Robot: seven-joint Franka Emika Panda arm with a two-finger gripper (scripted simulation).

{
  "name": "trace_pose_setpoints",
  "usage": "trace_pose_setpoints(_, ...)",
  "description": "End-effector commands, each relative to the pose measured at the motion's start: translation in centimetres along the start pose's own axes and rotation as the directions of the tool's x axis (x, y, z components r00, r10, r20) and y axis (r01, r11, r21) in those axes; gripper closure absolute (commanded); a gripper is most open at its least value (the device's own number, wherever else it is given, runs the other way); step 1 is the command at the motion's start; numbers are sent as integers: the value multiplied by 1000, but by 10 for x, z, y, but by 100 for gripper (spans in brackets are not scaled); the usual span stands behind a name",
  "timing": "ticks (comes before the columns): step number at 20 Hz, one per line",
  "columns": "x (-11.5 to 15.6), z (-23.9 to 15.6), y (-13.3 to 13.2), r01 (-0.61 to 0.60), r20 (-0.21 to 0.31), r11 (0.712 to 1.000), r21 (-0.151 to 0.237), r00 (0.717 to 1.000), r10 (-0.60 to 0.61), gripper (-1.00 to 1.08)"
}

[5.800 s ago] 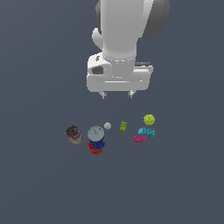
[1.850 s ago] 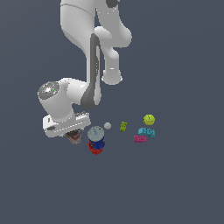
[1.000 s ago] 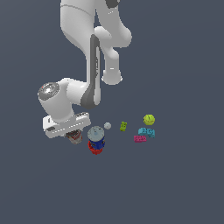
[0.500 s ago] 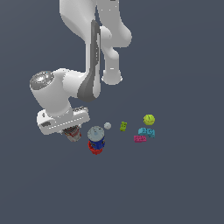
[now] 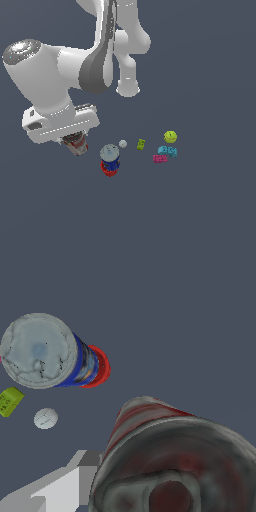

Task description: Pick up a designated object from a clutter of objects.

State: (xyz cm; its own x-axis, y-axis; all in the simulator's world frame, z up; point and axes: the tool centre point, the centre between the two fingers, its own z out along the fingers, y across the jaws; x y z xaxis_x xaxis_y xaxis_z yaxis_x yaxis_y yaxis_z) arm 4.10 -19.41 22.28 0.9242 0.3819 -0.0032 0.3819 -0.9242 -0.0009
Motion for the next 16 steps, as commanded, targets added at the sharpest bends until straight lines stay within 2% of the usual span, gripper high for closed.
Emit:
trace_pose_setpoints(1,5,-30,0,0,-3,1000,-2,1000,0,108)
trace_pose_setpoints(16,31,-174,2,1,-3,1000,-2,1000,-1,108)
